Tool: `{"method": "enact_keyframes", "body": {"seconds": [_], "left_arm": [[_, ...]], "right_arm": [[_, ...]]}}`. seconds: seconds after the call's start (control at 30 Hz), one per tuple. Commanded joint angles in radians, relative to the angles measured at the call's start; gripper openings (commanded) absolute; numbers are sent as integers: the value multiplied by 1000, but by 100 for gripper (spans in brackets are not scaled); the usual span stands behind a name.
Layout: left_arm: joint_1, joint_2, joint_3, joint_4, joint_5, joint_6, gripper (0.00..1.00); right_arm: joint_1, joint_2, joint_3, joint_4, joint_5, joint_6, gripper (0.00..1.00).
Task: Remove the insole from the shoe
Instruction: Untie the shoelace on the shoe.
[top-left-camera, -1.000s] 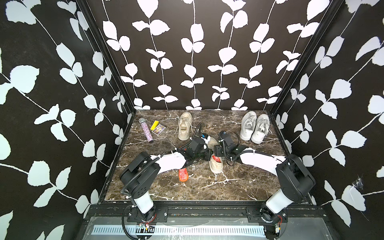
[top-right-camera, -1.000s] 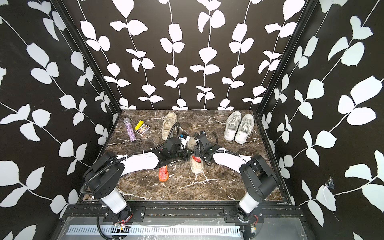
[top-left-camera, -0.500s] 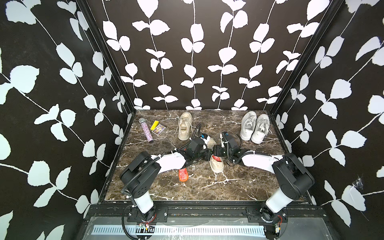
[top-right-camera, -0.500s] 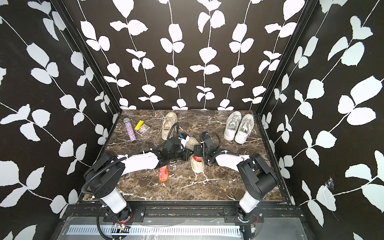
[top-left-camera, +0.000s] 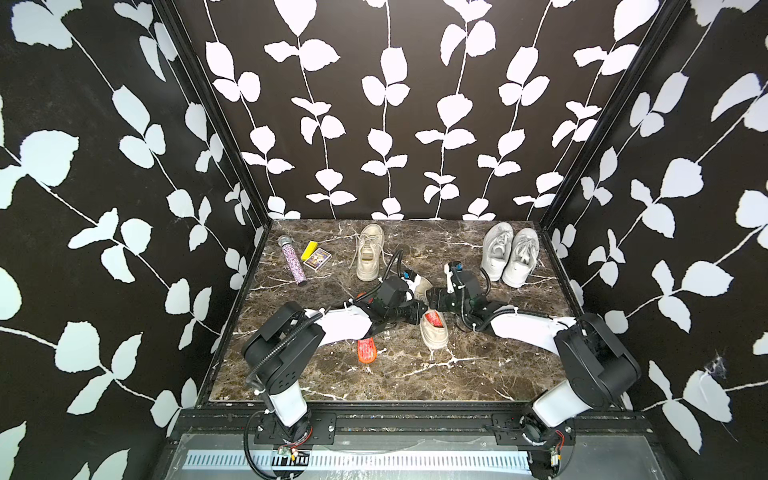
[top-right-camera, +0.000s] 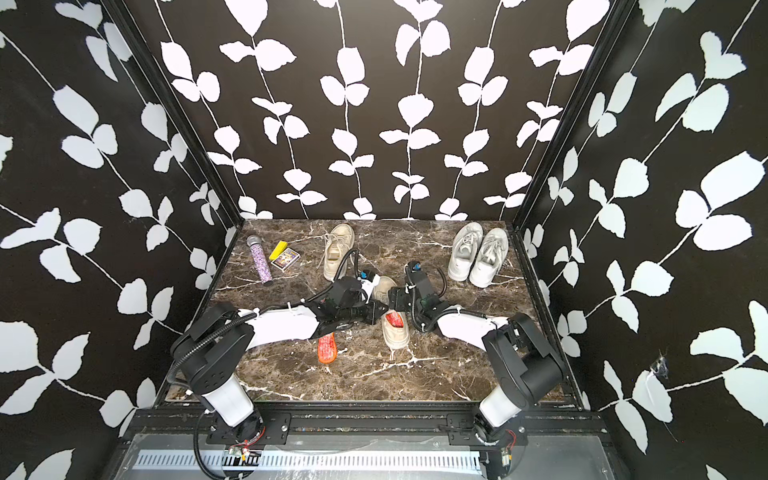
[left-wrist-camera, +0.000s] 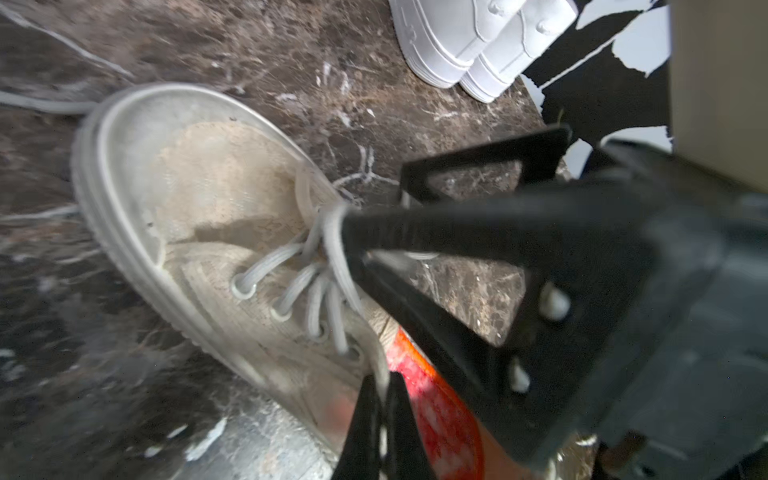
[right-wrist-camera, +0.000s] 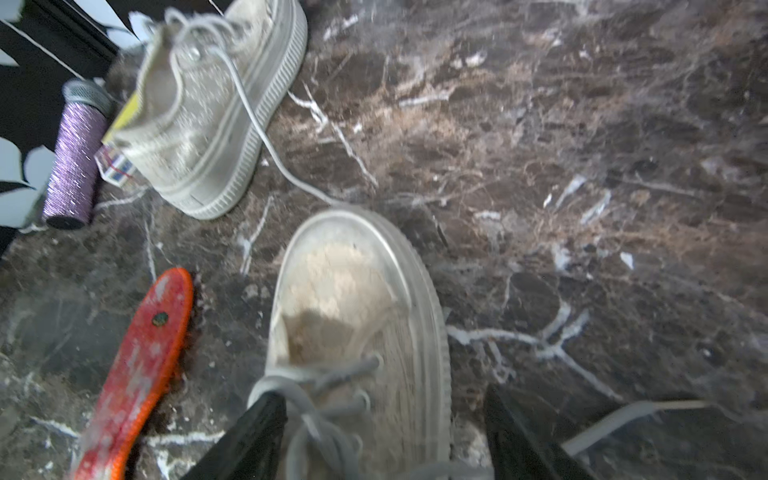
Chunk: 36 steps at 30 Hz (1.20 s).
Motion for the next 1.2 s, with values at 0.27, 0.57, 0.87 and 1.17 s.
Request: {"method": "enact_keyframes", "body": {"seconds": [0.27, 0.57, 0.87, 1.17], "left_arm": [[-2, -28, -18, 9, 31, 15, 0], [-1, -14, -1, -15, 37, 30, 0], [-2, -22, 13, -59, 18, 51, 0], [-3, -14, 19, -57, 28, 45, 0]], "right_arm": [[-11, -1, 26, 7, 10, -8, 75], [5, -171, -29, -213, 29, -120, 76], [8, -116, -60, -164, 12, -89, 76], [8, -36, -18, -65, 15, -58, 76]]}}
